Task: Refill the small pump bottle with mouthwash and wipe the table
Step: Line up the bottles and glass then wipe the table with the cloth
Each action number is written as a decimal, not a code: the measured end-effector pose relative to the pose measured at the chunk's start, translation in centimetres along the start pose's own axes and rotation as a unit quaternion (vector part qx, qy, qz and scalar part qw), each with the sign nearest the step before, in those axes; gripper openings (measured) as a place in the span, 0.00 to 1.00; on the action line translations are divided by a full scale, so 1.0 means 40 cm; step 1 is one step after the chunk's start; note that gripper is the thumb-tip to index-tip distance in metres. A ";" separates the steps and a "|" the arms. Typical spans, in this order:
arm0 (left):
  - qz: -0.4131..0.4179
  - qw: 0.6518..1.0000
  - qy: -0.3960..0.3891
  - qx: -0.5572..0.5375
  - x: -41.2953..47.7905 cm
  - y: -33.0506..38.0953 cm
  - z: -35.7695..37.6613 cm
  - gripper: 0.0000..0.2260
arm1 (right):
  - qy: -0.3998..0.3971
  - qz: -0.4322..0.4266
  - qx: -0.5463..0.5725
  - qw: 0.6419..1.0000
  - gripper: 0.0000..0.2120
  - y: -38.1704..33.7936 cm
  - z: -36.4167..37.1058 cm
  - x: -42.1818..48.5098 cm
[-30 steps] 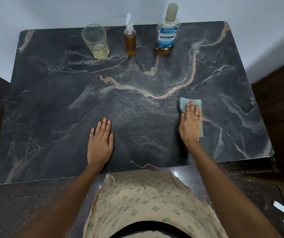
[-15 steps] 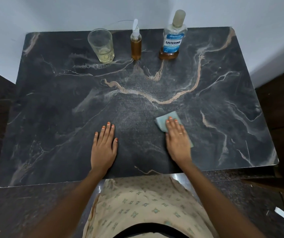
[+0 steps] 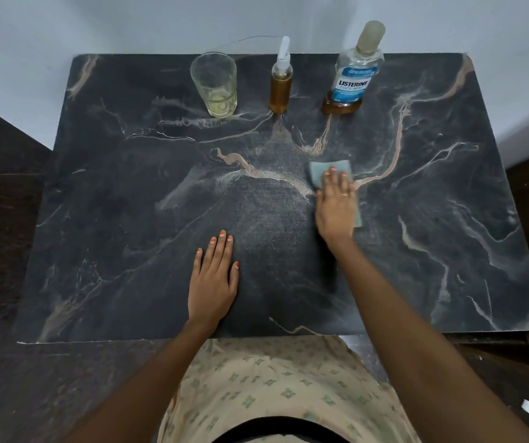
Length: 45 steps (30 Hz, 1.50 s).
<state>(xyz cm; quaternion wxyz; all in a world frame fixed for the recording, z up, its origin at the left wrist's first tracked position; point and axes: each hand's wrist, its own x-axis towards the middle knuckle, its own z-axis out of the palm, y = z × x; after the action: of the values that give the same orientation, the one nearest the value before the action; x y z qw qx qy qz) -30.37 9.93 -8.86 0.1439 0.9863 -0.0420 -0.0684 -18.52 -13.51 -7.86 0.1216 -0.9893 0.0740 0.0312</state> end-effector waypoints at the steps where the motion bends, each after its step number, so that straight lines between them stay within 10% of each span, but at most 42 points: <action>1: -0.001 1.000 -0.001 0.000 0.000 0.000 0.000 0.24 | -0.009 -0.033 -0.004 0.999 0.22 -0.043 0.012 -0.002; 15: 0.001 1.000 -0.014 0.009 0.003 -0.002 -0.007 0.24 | -0.091 -0.324 0.018 0.941 0.20 -0.068 0.011 -0.222; 28: 0.000 0.999 -0.024 0.024 0.002 0.004 -0.017 0.23 | -0.009 -0.020 0.022 1.000 0.21 0.015 -0.024 0.056; 39: -0.001 0.999 -0.036 0.041 0.003 0.001 -0.016 0.23 | -0.102 -0.269 0.000 0.958 0.22 -0.243 0.063 -0.029; 45: 0.004 0.998 -0.042 0.049 0.003 0.001 -0.018 0.23 | -0.048 -0.170 0.041 0.983 0.20 -0.004 -0.015 -0.045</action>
<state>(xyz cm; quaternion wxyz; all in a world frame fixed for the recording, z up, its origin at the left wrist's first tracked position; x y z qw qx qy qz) -30.14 10.09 -8.17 0.0933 0.9884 -0.0552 -0.1068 -20.24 -13.26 -7.10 0.1687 -0.9791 -0.1000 0.0543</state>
